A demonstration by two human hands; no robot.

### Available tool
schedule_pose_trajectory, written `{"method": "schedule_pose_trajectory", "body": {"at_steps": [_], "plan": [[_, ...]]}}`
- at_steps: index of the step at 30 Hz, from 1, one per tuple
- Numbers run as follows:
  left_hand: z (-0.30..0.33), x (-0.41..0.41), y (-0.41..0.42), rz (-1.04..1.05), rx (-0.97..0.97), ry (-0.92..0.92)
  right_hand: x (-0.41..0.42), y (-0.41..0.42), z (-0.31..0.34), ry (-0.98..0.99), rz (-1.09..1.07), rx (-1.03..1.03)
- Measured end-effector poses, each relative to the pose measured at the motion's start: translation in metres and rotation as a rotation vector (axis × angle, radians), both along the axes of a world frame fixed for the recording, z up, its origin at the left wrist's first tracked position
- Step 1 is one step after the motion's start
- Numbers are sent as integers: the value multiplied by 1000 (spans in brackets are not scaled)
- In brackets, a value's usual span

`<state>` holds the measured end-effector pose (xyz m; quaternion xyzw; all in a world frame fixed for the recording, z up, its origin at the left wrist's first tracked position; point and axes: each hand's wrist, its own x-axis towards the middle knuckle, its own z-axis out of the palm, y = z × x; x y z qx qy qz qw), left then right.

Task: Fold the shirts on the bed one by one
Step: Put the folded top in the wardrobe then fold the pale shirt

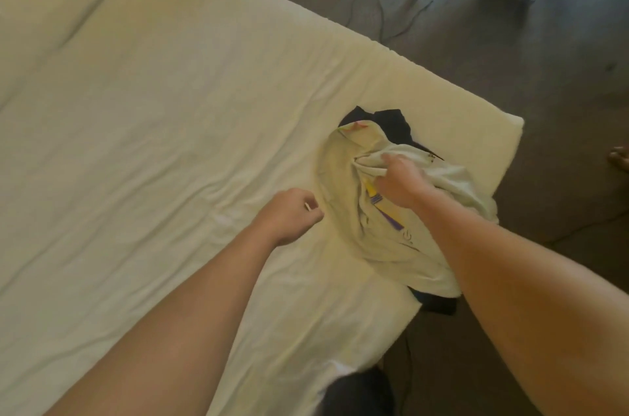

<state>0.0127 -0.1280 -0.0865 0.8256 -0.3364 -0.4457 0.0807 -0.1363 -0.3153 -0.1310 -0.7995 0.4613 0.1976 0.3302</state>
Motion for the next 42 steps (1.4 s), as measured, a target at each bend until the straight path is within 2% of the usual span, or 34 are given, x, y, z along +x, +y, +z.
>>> {"method": "schedule_pose_trajectory", "body": {"at_steps": [3,6,9,11,14,19,24,25,29,30,36,38,42], "plan": [[-25,2,1,77,-15,65,7,5,-24,40,-69,-9],[-38,-5,12,96,12,114,2,11,-31,214,50,-85],[-34,-8,28,101,35,129,24,1,-10,388,198,39],[-24,-6,37,125,30,130,48,-8,11,427,277,160],[1,-1,52,181,-11,111,82,6,63,475,455,206],[64,15,95,254,-106,7,126,92,159,340,571,259],[156,39,188,229,-318,-206,140,223,272,48,802,126],[187,38,211,218,-320,-208,138,254,297,8,843,121],[299,10,311,335,-436,-12,114,358,390,-99,956,33],[319,4,337,359,-444,-36,106,377,409,-142,973,8],[417,-26,457,505,-595,-276,78,444,494,-421,982,-224],[446,-38,486,523,-635,-334,74,462,509,-504,969,-303],[502,-56,536,541,-671,-566,71,503,532,-659,954,-390]]}}
